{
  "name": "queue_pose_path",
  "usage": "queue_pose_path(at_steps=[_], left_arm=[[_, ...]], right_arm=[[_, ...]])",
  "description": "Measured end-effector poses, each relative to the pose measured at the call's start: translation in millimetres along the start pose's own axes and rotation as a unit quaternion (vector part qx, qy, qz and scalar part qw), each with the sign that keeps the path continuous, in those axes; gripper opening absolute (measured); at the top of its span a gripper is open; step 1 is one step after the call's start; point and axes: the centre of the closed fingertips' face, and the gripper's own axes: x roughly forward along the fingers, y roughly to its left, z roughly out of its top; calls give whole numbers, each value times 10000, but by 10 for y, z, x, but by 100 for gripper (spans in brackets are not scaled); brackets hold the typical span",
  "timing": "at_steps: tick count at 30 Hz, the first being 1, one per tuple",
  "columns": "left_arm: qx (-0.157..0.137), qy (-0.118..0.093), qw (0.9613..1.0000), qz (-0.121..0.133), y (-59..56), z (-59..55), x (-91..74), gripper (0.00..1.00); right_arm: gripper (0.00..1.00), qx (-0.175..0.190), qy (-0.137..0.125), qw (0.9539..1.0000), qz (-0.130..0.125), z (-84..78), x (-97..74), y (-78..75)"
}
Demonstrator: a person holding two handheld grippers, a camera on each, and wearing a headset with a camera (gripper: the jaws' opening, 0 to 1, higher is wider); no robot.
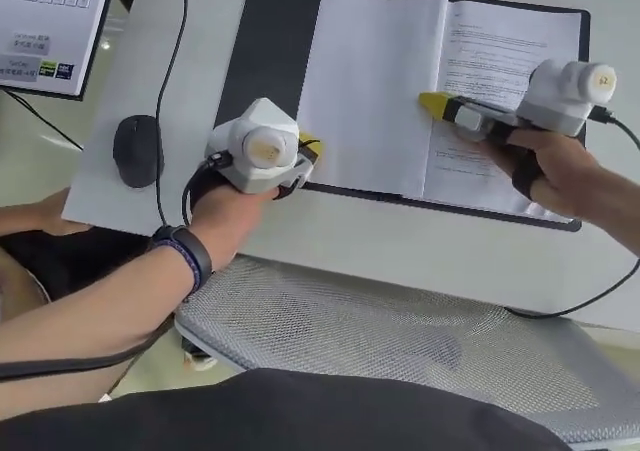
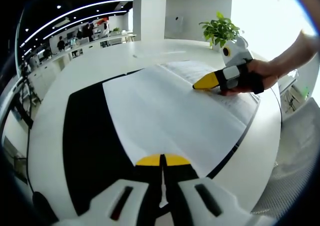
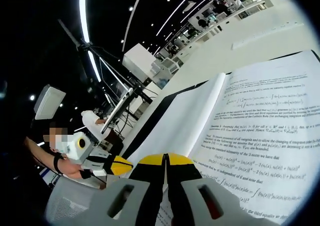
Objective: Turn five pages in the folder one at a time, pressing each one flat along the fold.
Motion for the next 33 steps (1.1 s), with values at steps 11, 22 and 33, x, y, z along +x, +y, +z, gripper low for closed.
queue_pose_path(at_steps=[11,22,33], left_arm=[[-12,-6,10000,1,8,-2,42,0],[-21,-12,10000,9,-5,-1,56,0],[4,-9,10000,-4,-22,0,45,0]], right_arm=[[0,136,273,9990,318,-565,-215,508],[0,169,425,9981,423,-795,-339,698],[0,224,422,9980,409,-829,-373,712]])
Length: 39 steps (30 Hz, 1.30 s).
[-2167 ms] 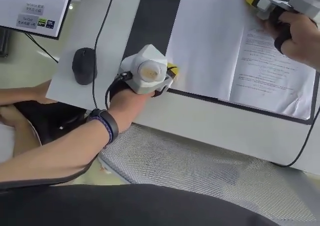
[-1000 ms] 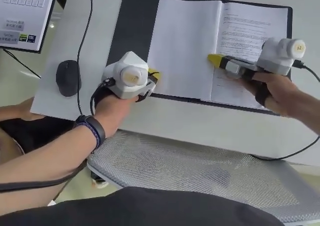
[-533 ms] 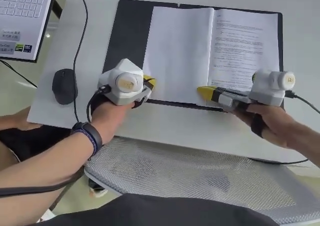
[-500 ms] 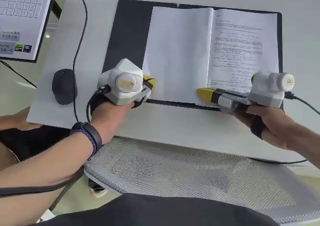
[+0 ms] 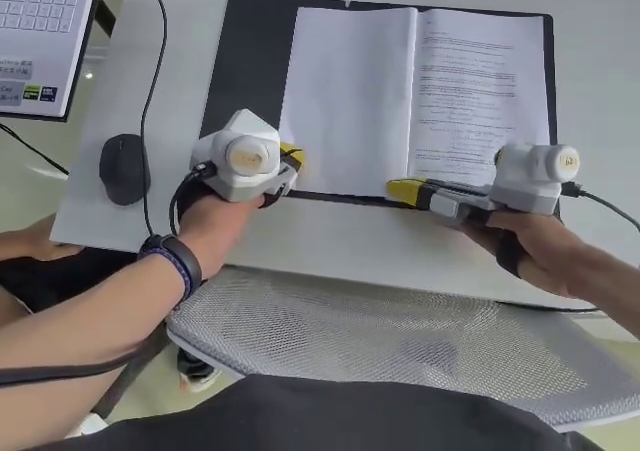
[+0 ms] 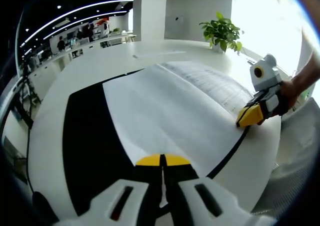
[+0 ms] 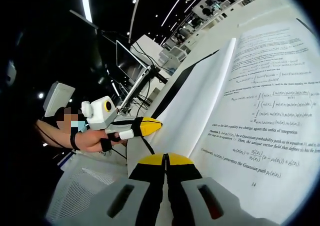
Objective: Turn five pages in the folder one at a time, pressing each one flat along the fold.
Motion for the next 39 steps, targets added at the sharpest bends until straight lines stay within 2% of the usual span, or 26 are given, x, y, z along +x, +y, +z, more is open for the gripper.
queue_pose_path(at_steps=[7,13,19,25,28,30,33,39], left_arm=[[5,28,10000,-1,-1,0,-1,0],[46,82,10000,-17,-6,1,-3,0],[33,169,9998,-82,-23,5,-3,0],[20,283,9992,-289,-125,8,-15,12],[14,399,9988,-267,-146,16,-23,17],[32,377,9988,-324,-171,46,-50,22],[48,320,9989,-327,-166,85,-106,22],[93,192,9992,-334,-144,162,-236,26]], right_arm=[[0,30,29,10000,-69,-1,-4,-13],[0,164,85,9998,-102,-2,-44,40],[5,259,-232,9992,-214,102,-175,57],[12,246,-343,9987,-281,174,-283,127],[12,197,-462,9981,-360,238,-349,125],[16,146,-524,9974,-473,273,-396,102],[24,72,-582,9965,-590,303,-470,81],[27,-36,-751,9936,-848,356,-654,34]])
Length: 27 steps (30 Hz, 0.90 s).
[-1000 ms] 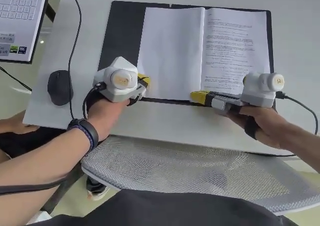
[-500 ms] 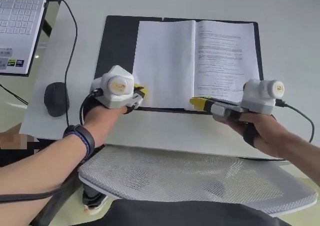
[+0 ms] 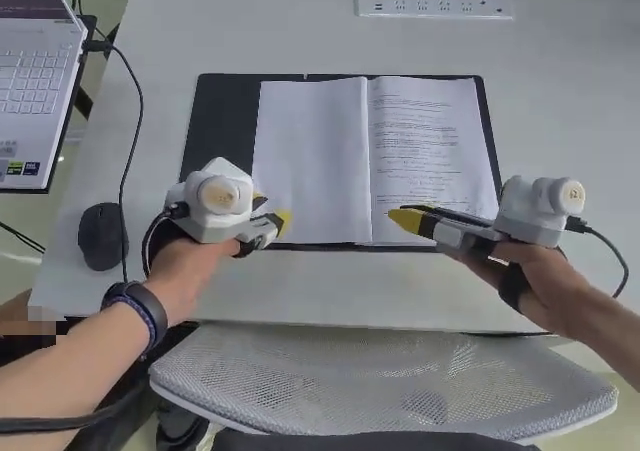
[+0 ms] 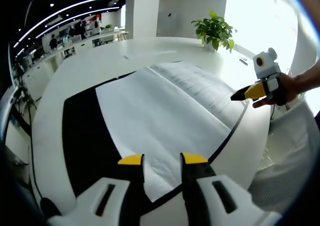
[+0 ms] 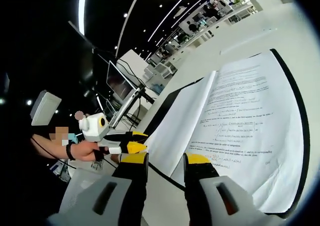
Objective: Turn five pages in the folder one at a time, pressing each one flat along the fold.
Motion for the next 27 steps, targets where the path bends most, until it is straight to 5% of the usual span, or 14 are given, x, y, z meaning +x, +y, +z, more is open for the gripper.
queue_pose_path(at_steps=[9,18,27], left_arm=[[15,-193,9998,95,49,95,-205,32],[-31,-490,9987,160,89,254,-477,39],[7,-705,9972,235,183,366,-771,46]], right_arm=[[45,-388,-203,9981,-423,142,-313,-74],[53,-608,-679,9906,-1017,381,-759,-229],[60,-676,-711,9847,-1443,347,-1067,-329]])
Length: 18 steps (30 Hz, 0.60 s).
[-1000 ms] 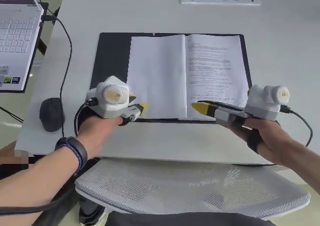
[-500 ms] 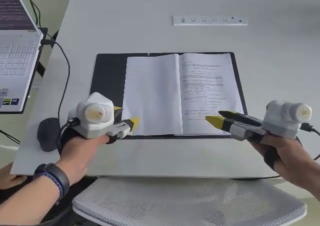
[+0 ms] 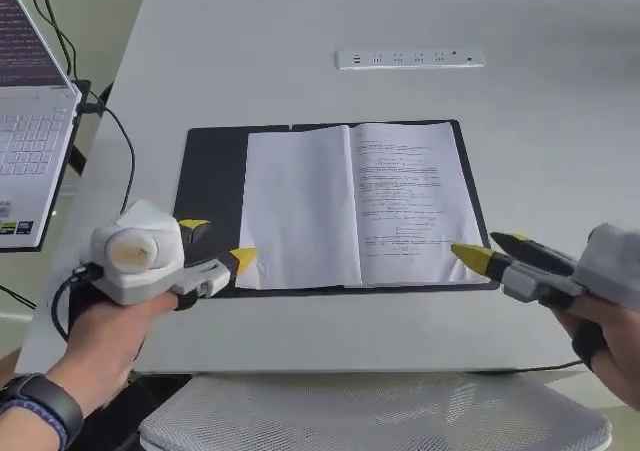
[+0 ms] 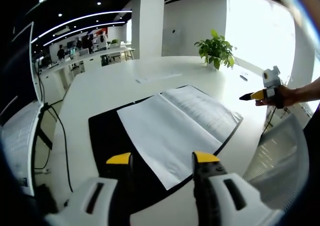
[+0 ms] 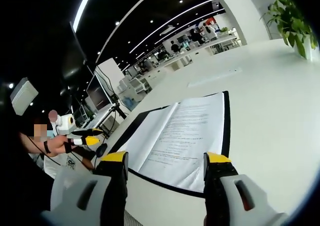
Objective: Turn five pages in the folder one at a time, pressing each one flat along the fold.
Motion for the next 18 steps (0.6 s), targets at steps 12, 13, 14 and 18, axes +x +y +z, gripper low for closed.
queue_pose_path(at_steps=[12,13,14,18], left_arm=[[-161,-97,9998,87,20,-40,-208,55],[-161,-101,9998,95,15,-40,-211,56],[-163,-106,9998,95,8,-37,-215,57],[-112,-127,9998,75,-36,-26,-218,60]], right_arm=[[67,-219,-136,9988,-421,60,-344,-114],[68,-228,-133,9987,-447,54,-371,-119],[69,-236,-137,9985,-469,50,-388,-126],[70,-285,-117,9980,-553,12,-442,-140]])
